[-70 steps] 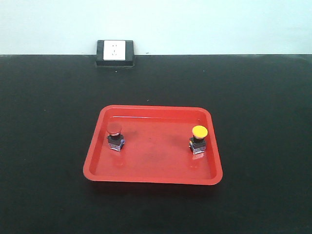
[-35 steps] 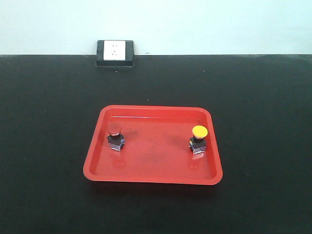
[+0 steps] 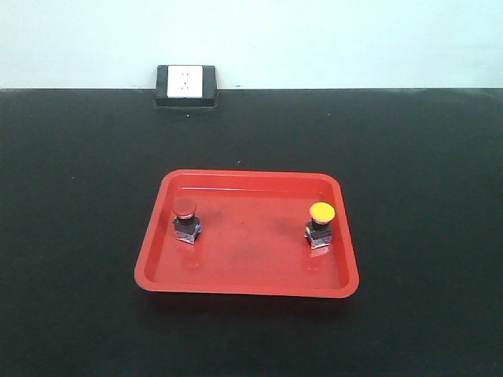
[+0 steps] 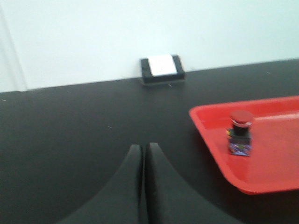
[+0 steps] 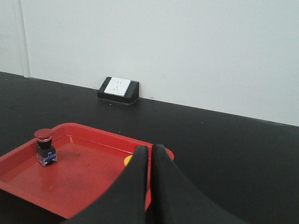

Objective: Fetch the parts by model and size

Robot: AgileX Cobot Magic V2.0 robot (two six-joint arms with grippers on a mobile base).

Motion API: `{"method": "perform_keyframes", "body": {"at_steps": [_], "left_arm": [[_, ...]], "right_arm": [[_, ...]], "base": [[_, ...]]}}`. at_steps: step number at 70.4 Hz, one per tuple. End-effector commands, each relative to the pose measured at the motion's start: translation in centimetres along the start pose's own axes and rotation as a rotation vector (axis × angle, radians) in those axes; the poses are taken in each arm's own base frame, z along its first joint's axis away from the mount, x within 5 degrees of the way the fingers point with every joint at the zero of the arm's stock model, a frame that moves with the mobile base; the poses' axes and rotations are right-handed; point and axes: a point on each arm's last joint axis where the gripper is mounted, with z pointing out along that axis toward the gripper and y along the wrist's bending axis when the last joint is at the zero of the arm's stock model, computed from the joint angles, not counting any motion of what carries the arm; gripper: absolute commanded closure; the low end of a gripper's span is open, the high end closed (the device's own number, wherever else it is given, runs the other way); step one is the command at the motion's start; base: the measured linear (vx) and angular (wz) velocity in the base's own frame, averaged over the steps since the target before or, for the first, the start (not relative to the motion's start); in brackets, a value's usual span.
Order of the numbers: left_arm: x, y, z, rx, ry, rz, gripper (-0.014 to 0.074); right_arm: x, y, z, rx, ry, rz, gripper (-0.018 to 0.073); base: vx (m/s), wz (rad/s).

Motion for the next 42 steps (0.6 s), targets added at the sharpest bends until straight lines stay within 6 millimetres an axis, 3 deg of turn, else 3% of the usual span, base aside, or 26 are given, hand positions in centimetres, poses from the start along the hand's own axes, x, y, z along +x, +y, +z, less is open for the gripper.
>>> {"method": "perform_keyframes", "body": {"at_steps": [1, 10, 42], "left_arm": [[-0.6, 0.2, -0.1, -0.041, -0.116, -0.008, 0.0604], [0.8, 0.2, 0.3, -0.051, -0.129, -0.059, 0.0604], [0.7, 0.2, 0.3, -0.050, -0.143, -0.073, 0.0604]], "right_arm": [[-1.5, -0.1, -0.1, 0.004, -0.094, -0.011, 0.0569], [-1.5, -0.1, -0.1, 0.004, -0.095, -0.011, 0.0569], [-1.5, -0.1, -0.1, 0.004, -0.095, -0.011, 0.0569]], "base": [[0.00, 0.00], [0.00, 0.00], [0.00, 0.00]]}}
